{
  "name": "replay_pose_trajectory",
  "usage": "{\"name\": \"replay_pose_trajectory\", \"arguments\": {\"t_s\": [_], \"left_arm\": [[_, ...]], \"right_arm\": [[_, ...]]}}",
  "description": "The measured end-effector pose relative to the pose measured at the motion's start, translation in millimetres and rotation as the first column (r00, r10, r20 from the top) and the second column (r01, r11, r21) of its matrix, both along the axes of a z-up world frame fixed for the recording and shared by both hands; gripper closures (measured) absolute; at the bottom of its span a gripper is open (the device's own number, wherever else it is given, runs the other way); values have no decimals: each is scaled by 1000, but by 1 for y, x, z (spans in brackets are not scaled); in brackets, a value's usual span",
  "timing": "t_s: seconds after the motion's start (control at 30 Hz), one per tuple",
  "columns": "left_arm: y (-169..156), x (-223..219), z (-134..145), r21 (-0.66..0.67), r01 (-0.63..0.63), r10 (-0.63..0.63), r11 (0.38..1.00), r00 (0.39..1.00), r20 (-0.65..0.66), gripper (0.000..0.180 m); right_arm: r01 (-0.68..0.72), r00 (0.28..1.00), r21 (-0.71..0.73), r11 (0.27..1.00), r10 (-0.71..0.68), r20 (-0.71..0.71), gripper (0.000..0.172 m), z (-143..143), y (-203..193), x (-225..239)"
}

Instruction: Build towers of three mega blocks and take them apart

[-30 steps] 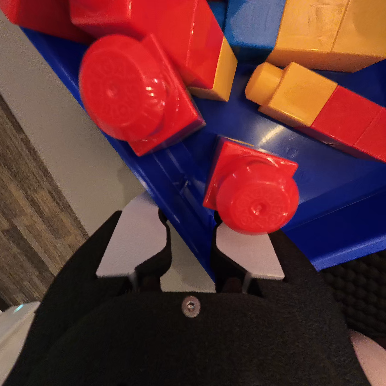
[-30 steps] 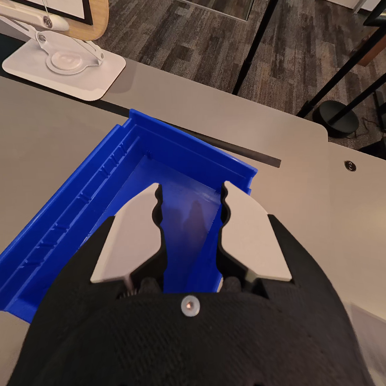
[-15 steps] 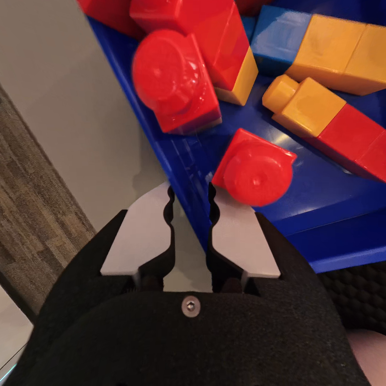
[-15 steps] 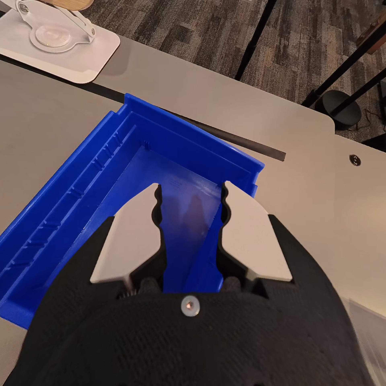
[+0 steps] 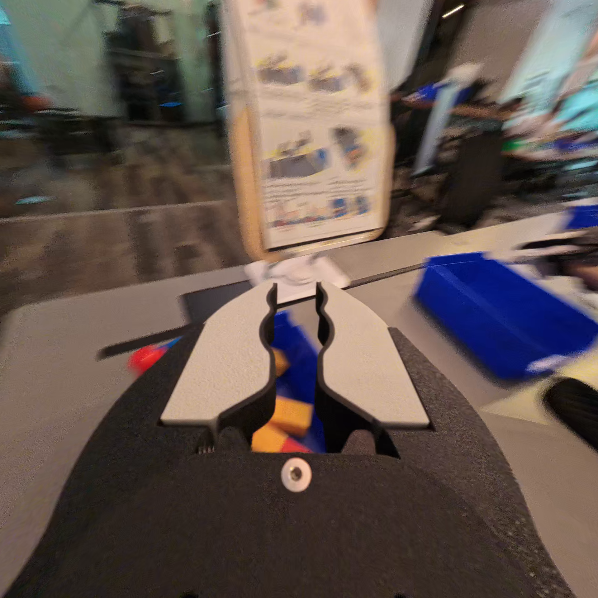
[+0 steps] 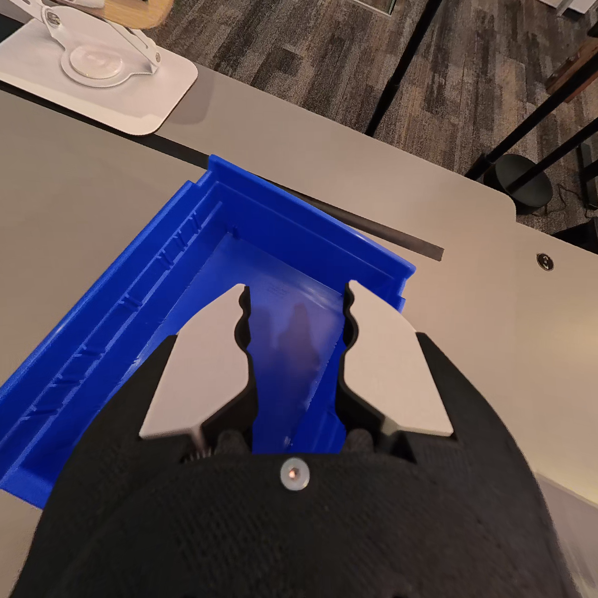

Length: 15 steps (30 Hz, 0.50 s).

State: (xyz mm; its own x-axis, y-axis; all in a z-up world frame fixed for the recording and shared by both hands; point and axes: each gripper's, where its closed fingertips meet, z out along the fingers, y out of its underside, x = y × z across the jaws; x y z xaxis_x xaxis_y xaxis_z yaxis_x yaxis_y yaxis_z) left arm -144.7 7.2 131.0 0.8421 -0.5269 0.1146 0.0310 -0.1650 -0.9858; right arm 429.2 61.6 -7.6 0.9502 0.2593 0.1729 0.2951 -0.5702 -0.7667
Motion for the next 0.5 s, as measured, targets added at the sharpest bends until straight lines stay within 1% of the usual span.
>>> {"name": "replay_pose_trajectory", "arguments": {"t_s": [0.03,0.07,0.1,0.2,0.23,0.27,0.33,0.43,0.47,0.5], "left_arm": [[-3,19,3,22,99,-100,995,994,45,155],[-2,32,0,19,151,-153,988,985,75,153],[4,41,-9,-19,169,-167,985,982,85,153],[34,50,-62,-234,112,-100,966,993,63,151],[43,52,-76,-287,96,-76,953,994,79,152],[52,56,-89,-326,92,-59,941,992,110,156],[64,61,-109,-391,90,-25,916,986,167,157],[77,60,-138,-465,32,35,885,990,135,144],[79,58,-147,-493,8,57,870,992,117,134],[81,56,-154,-521,-15,79,853,992,102,120]], "right_arm": [[-4,1000,4,1000,4,3,115,2,0,-2],[-7,1000,9,1000,7,5,115,3,0,-3],[-10,1000,12,1000,10,6,115,4,0,-5],[-18,1000,10,1000,18,14,115,4,0,-7],[-18,1000,5,1000,18,18,115,3,0,-8],[-17,1000,-1,1000,17,23,114,1,0,-7],[-14,999,-8,1000,14,31,114,-1,1,-7],[-16,999,-20,1000,17,42,114,-4,2,-7],[-18,999,-22,1000,19,45,113,-4,2,-8],[-20,999,-22,1000,21,48,113,-4,2,-8]]}}
